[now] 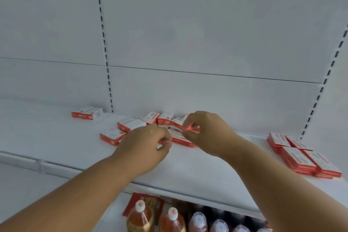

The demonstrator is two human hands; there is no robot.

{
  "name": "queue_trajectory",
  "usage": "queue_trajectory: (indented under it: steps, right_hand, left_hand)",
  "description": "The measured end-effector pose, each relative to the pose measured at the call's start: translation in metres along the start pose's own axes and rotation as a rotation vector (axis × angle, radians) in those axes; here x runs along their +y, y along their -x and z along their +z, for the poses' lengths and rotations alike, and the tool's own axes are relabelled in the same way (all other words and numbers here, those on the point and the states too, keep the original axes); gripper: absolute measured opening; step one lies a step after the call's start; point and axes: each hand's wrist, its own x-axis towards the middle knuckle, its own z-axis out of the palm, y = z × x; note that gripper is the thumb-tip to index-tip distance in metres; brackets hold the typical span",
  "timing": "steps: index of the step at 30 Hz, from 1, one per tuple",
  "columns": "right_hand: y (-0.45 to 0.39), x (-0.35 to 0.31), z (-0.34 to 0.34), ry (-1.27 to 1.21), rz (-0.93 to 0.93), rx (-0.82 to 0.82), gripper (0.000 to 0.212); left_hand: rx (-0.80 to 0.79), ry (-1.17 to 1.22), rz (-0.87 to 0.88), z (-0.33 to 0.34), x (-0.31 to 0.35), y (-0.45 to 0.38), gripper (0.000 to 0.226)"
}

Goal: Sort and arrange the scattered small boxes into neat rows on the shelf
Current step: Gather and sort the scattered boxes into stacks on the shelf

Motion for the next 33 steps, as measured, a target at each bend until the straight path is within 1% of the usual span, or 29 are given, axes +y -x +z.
queue_trajectory:
  steps: [4,8,10,13,15,17,20,24,27,30,33]
  right_hand:
    - [-0.020,-0.016,0.025,0.042,0.120,0.008,0.018]
    - [-0.033,-0.018,0.035,0.107,0.212,-0.013,0.021]
    - [-0.042,-0.021,0.044,0.086,0.207,-0.061,0.019]
    - [-0.058,-0.035,0.060,0.047,0.149,-0.172,0.024]
    - [-0.070,-0.043,0.069,0.032,0.129,-0.236,0.027]
    - [-0.079,-0.049,0.076,0.003,0.130,-0.287,0.032]
    - [-0.086,-0.053,0.081,0.021,0.135,-0.344,0.038]
    - [-0.089,-0.059,0.079,0.086,0.178,-0.400,0.041]
    - [-0.088,-0.063,0.079,0.083,0.235,-0.405,0.042]
    - [-0.085,-0.070,0.080,0.130,0.296,-0.418,0.042]
    - [-0.085,-0.080,0.078,0.158,0.358,-0.417,0.042]
  left_hand:
    - [0.017,0.017,-0.010,-0.010,-0.048,-0.007,0.016]
    - [0.050,0.031,-0.035,-0.012,-0.074,-0.019,0.013]
    - [0.066,0.040,-0.074,-0.011,-0.082,-0.026,0.017]
    - [0.089,-0.021,-0.182,-0.007,-0.097,-0.038,0.032]
    - [0.042,-0.064,-0.251,-0.005,-0.107,-0.043,0.040]
    - [-0.017,-0.089,-0.272,-0.003,-0.114,-0.046,0.045]
    - [-0.076,-0.075,-0.261,-0.003,-0.119,-0.049,0.046]
    - [-0.125,0.009,-0.268,-0.008,-0.125,-0.052,0.049]
    - [-0.176,0.083,-0.214,-0.012,-0.131,-0.055,0.051]
    - [-0.238,0.065,-0.168,-0.019,-0.142,-0.061,0.052]
    - [-0.286,0.059,-0.093,-0.020,-0.147,-0.068,0.045]
